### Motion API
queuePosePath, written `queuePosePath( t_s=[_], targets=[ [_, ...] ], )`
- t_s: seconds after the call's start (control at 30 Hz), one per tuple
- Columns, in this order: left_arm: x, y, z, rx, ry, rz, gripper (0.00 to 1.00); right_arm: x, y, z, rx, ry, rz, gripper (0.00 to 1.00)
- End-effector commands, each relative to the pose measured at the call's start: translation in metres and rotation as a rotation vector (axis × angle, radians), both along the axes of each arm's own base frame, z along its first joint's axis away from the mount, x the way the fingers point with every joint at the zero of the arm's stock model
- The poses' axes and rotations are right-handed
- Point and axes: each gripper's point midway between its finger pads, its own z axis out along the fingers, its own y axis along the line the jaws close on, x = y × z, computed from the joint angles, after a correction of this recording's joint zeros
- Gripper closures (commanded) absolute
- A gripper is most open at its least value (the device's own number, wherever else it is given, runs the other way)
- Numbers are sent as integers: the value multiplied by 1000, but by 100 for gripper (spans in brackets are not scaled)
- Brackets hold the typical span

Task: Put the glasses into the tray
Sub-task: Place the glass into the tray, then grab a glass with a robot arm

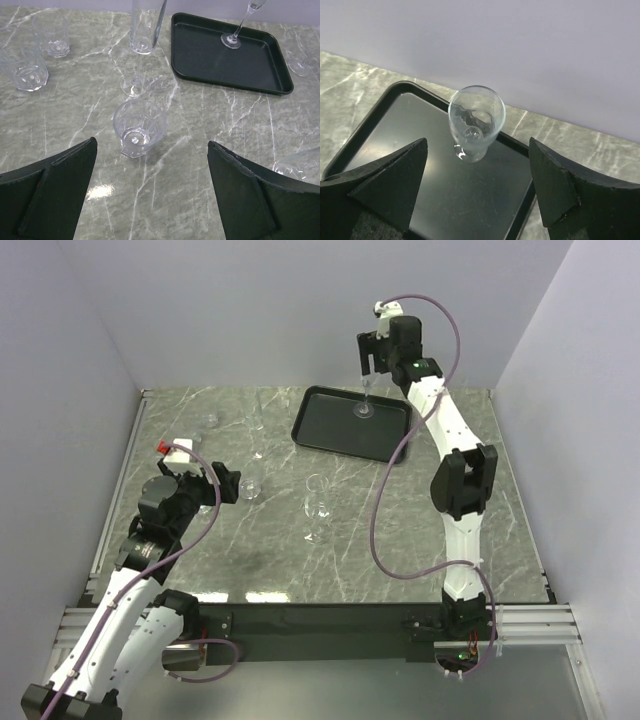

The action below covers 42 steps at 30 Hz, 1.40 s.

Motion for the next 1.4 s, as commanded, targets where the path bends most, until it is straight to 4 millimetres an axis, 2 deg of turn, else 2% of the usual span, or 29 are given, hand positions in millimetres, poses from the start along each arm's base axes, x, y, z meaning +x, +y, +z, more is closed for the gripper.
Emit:
queuePosePath(
  t_s=[0.0,0.13,0.2,0.23,0.3,0.33,0.37,0.4,0.43,0.47,0.5,0.53,0.57,0.6,0.63,0.67,0.7,0.73,0.77,0.8,0.83,0.87,0.9,0.93,0.97,1.03,1.07,1.13,1.37],
  targets=[
    [0,-3,23,-16,-79,-20,2,-18,-2,68,21,-131,18,12],
    [-1,-3,25,-19,-84,-19,2,-36,1,79,33,-126,54,12],
    [-1,-3,26,-21,-87,-19,2,-46,1,70,35,-91,72,12],
    [-1,-3,26,-21,-87,-18,1,-56,0,78,39,-93,80,12],
    [-2,-3,27,-23,-89,-17,1,-73,5,63,44,-41,131,12],
    [-3,-5,28,-28,-91,-32,1,-89,5,80,55,-62,152,12],
    [-3,-6,30,-29,-96,-35,1,-100,5,60,46,-18,173,12],
    [-4,-6,29,-31,-95,-37,1,-111,9,57,53,-4,210,12],
    [-5,-7,31,-35,-101,-43,1,-128,6,72,61,-29,224,12],
    [-5,-7,32,-37,-105,-44,1,-141,5,51,54,21,238,13],
    [-6,-8,33,-40,-107,-47,1,-152,5,48,56,30,254,13],
    [-7,-9,33,-43,-109,-53,1,-170,4,64,68,-4,279,13],
    [-7,-9,35,-45,-114,-56,1,-183,1,42,52,30,294,13],
    [-8,-10,36,-48,-118,-60,1,-193,-1,40,45,23,306,13],
    [-8,-11,37,-49,-120,-68,1,-211,-3,56,45,-26,327,13],
    [-10,-13,37,-52,-119,-83,0,-223,-7,37,20,-1,341,13],
    [-10,-15,38,-55,-125,-91,1,-233,-9,37,11,-9,348,13],
    [-10,-15,38,-55,-125,-94,1,-249,-14,49,5,-47,359,13],
    [-10,-18,38,-58,-122,-109,1,-261,-16,35,1,-24,365,13],
    [-11,-20,37,-60,-118,-118,1,-269,-21,34,2,-29,368,13],
    [-11,-20,37,-64,-115,-119,1,-284,-25,44,5,-71,376,12],
    [-11,-21,37,-66,-113,-126,1,-294,-25,29,10,-50,392,12],
    [-11,-22,38,-71,-113,-129,1,-306,-32,36,13,-87,387,12],
    [-13,-24,39,-85,-115,-139,1,-320,-35,19,3,-82,411,11],
    [-13,-24,39,-85,-115,-138,1,-325,-38,28,3,-111,405,11],
    [-15,-25,40,-100,-121,-138,1,-335,-44,12,1,-98,397,9],
    [-15,-25,41,-105,-126,-141,1,-343,-45,17,8,-122,401,8],
    [-16,-25,43,-122,-133,-140,1,-350,-51,2,20,-95,392,8],
    [-29,-38,52,-175,-147,-222,1,-376,-63,-18,77,-128,404,2]
  ],
)
